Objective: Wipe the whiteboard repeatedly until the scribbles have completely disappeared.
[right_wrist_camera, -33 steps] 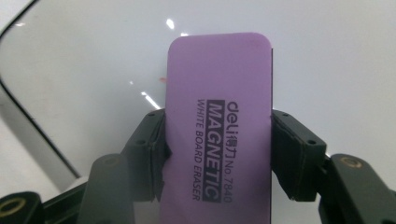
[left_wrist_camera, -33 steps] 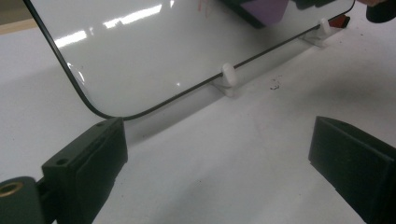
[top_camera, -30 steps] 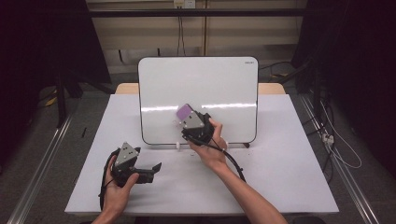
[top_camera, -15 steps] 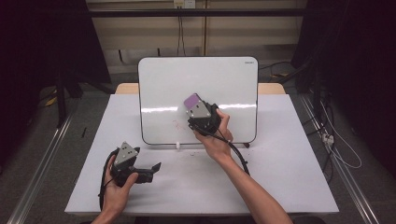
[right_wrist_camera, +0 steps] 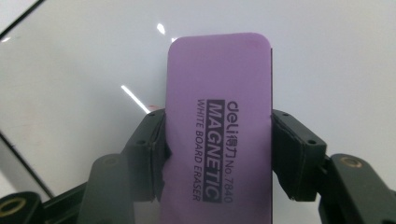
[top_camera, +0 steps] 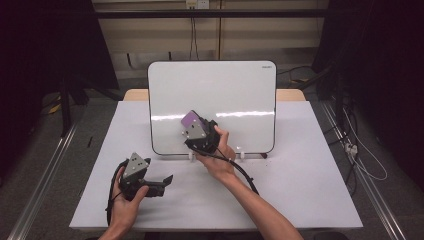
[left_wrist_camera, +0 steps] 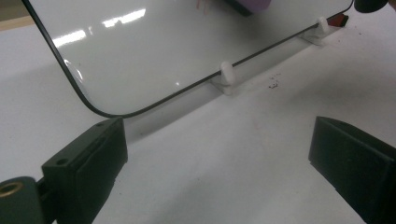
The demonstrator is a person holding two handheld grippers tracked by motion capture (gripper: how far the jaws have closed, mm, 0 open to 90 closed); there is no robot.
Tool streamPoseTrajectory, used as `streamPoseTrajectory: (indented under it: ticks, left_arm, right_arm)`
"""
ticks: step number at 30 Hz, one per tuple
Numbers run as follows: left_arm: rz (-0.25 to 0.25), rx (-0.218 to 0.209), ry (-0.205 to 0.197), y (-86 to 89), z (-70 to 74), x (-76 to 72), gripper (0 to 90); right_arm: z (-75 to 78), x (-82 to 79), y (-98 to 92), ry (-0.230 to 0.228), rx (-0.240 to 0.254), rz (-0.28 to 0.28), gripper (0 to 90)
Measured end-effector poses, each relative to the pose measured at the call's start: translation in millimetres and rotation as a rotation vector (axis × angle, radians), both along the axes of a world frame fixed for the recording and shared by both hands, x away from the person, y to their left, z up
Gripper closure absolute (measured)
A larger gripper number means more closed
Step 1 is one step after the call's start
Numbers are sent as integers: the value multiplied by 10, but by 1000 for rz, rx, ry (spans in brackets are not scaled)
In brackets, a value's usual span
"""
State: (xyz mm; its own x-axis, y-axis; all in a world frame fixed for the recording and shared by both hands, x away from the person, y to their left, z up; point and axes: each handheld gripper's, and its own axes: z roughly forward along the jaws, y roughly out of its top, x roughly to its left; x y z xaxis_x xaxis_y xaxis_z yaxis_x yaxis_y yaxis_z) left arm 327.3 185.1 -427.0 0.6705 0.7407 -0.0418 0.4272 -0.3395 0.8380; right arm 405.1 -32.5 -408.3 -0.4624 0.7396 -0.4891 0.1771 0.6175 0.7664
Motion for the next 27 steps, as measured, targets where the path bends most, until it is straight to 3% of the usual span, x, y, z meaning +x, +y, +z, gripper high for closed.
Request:
streamPoseTrajectory:
  ticks: [17, 21, 27]
  left_arm:
    - [13, 2, 5, 35, 7, 4, 44]
    - [11, 1, 8, 29, 9, 2, 44]
    - [13, 7, 3, 30, 9, 7, 44]
  right_arm:
    - [-164, -73, 537, 30, -49, 107, 418]
    - [-148, -83, 472, 26, -61, 97, 418]
    - [-37, -35, 77, 27, 13, 4, 418]
